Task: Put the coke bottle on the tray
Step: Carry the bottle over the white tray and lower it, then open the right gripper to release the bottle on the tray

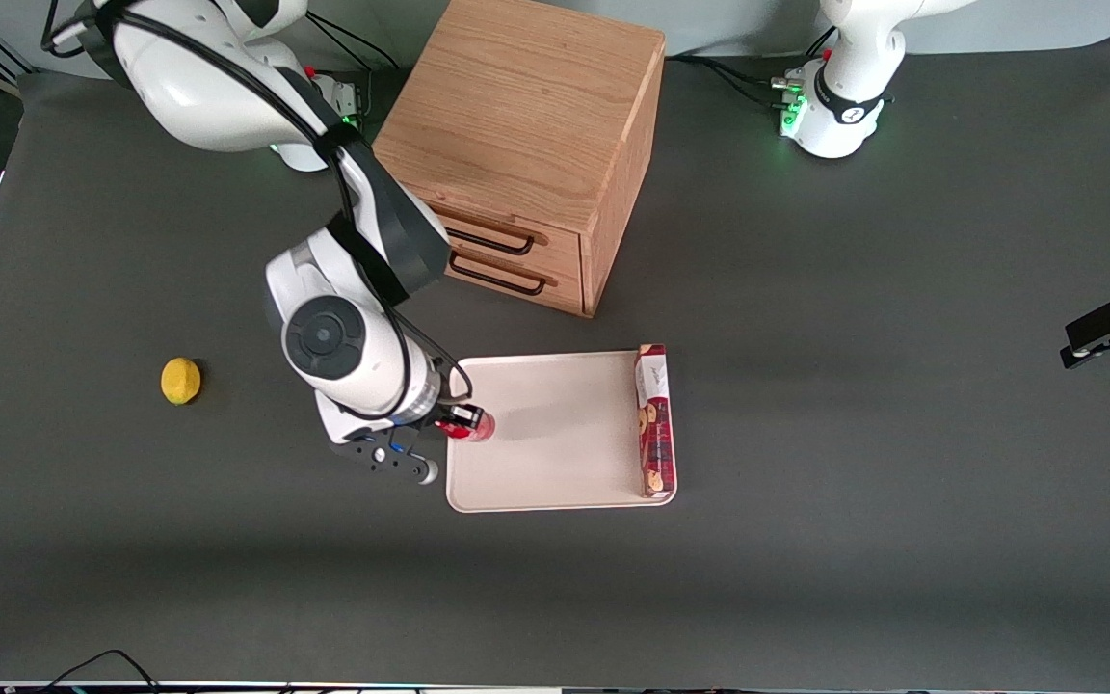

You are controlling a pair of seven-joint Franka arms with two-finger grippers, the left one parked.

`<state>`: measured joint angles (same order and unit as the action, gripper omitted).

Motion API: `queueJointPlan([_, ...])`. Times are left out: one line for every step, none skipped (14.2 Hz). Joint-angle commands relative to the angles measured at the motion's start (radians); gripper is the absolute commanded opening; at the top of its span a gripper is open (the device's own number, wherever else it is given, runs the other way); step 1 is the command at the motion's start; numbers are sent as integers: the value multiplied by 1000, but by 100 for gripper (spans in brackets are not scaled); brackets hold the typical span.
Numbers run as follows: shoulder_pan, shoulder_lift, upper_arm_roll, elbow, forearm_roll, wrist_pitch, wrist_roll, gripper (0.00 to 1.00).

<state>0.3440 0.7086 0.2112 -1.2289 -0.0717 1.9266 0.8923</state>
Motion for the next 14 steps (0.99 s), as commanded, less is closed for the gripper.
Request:
queueJointPlan([9, -21, 10, -69, -60, 45, 59, 13])
queueJointPlan([9, -17, 10, -78, -71, 61, 74, 14])
queueJointPlan([10, -15, 8, -90, -74, 80, 79, 23])
queueJointPlan([10, -15, 10, -99, -74, 90, 79, 46])
queueJointPlan([9, -17, 10, -98, -73, 91, 79, 97])
queueJointPlan([9, -23, 10, -92, -71, 89, 74, 100])
queueJointPlan([9, -37, 10, -90, -73, 80, 65, 100])
queueJointPlan([9, -56, 8, -89, -74, 59, 62, 100])
queueJointPlan([-2, -84, 8, -78, -74, 13, 56, 100])
queueJointPlan([-9, -133, 7, -69, -74, -53, 24, 100])
queueJointPlan([-28, -202, -1, -70, -73, -114, -43, 100])
queueJointPlan([-51, -269, -3, -70, -71, -173, -99, 100])
queueJointPlan([-71, -337, -6, -72, -71, -240, -124, 100])
queueJointPlan([-98, -400, -4, -77, -60, -312, -150, 100])
